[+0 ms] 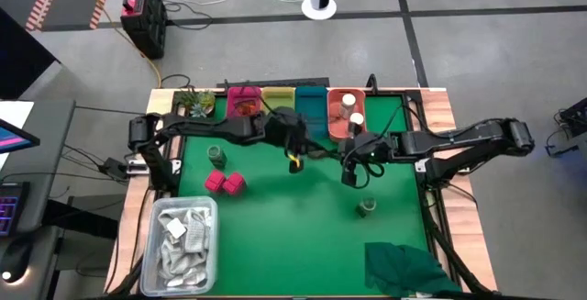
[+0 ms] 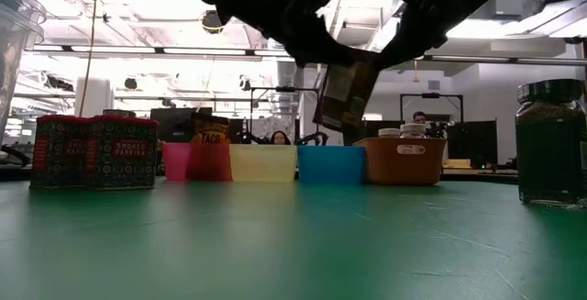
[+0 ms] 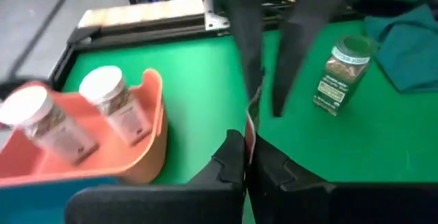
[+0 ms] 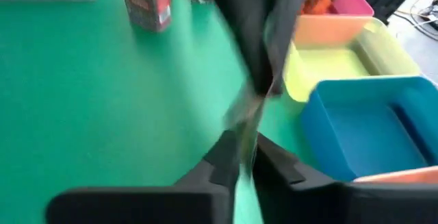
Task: Sort spices by type
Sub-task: Put the orange seasoning pack into the pink bin
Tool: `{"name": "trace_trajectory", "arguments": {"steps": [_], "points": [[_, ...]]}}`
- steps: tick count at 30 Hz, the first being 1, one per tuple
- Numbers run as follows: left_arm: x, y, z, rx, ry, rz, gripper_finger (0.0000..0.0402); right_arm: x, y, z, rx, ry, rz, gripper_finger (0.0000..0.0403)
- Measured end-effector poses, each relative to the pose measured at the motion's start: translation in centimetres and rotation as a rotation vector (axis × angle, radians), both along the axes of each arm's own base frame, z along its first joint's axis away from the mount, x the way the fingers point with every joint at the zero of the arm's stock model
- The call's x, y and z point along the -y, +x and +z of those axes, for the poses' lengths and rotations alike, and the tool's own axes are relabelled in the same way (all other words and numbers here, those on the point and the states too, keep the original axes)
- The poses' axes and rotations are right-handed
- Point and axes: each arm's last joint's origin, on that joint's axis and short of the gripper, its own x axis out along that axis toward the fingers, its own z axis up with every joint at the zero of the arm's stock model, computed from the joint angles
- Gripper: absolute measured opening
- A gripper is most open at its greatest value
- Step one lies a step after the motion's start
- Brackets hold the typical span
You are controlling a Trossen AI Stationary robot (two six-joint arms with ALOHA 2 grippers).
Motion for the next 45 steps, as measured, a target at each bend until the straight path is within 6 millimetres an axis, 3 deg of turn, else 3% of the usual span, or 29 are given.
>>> {"name": "trace_trajectory", "arguments": {"steps": [8,14,20,26,30,39,45], "points": [[-2.9,-2.4,1.6,-0.034,-0.042,0.014,0.0001,1.8,-0.4,-0.1,-0.038,-0.037,-0.086,0.0221],[-5.3,-6.4,5.9,0.044,0.024,0.097,0.0,2.8,-0.8,-0.5,-0.073,-0.002,-0.163,0.0291],[-8.5,-10.5,8.0,0.061,0.067,0.224,0.0,2.4,-0.8,-0.6,-0.081,0.007,-0.158,0.0299],[-12.5,-13.7,4.8,0.002,0.071,0.393,0.0,1.4,-0.9,-1.4,-0.075,0.017,-0.129,0.0299],[-15.0,-15.6,4.0,0.03,0.115,0.487,0.0,1.1,-0.9,-1.6,-0.077,0.034,-0.127,0.0299],[-17.6,-18.7,3.1,-0.066,0.15,0.568,0.0,0.3,-0.9,-1.6,-0.064,0.051,-0.108,0.0299],[-18.0,-19.9,1.9,-0.156,0.112,0.585,0.0,0.3,-0.8,-1.5,-0.056,0.065,-0.12,0.0299]]}}
